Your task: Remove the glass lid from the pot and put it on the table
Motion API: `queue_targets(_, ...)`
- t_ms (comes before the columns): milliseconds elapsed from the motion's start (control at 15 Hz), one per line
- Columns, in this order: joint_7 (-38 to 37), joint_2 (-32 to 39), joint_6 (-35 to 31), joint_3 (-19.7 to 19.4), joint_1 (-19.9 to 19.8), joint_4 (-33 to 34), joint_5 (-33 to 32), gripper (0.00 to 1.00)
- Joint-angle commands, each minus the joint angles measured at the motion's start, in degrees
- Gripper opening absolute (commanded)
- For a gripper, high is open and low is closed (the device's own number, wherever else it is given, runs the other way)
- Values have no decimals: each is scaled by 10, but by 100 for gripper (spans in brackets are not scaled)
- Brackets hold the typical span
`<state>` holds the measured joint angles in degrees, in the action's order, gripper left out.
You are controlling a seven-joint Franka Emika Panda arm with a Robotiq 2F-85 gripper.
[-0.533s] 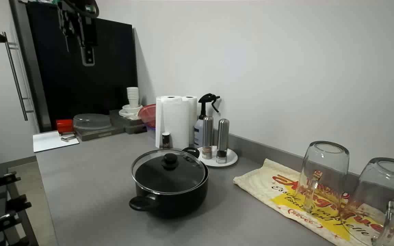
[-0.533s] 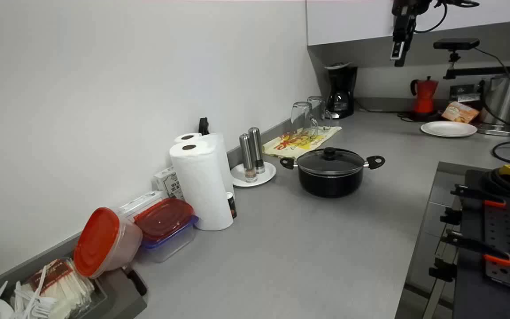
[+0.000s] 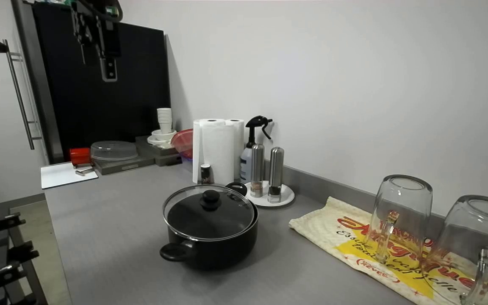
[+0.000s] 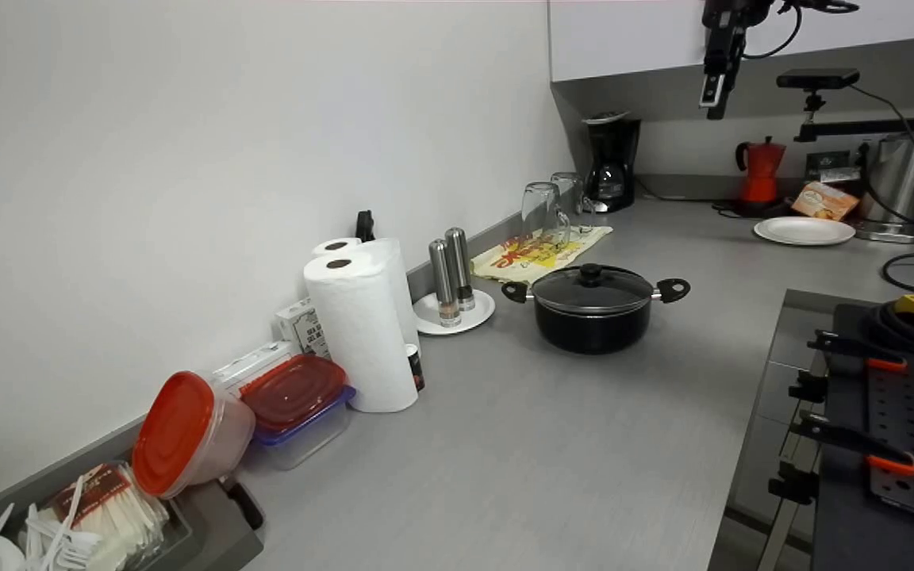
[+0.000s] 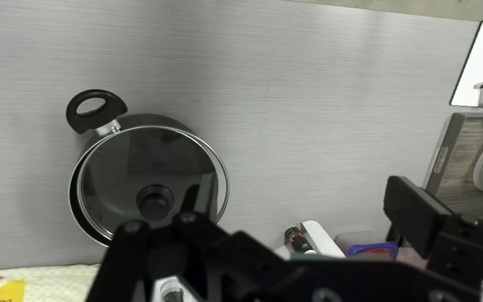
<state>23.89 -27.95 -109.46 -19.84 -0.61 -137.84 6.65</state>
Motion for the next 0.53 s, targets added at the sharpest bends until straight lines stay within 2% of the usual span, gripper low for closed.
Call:
queue_targets(0,10,23,4,15,-20,35,2,100)
queue_targets(267,17,89,-1,24,-19,146,-13,100)
queue_targets(467,23,179,-11,31,-15,238,-8,100)
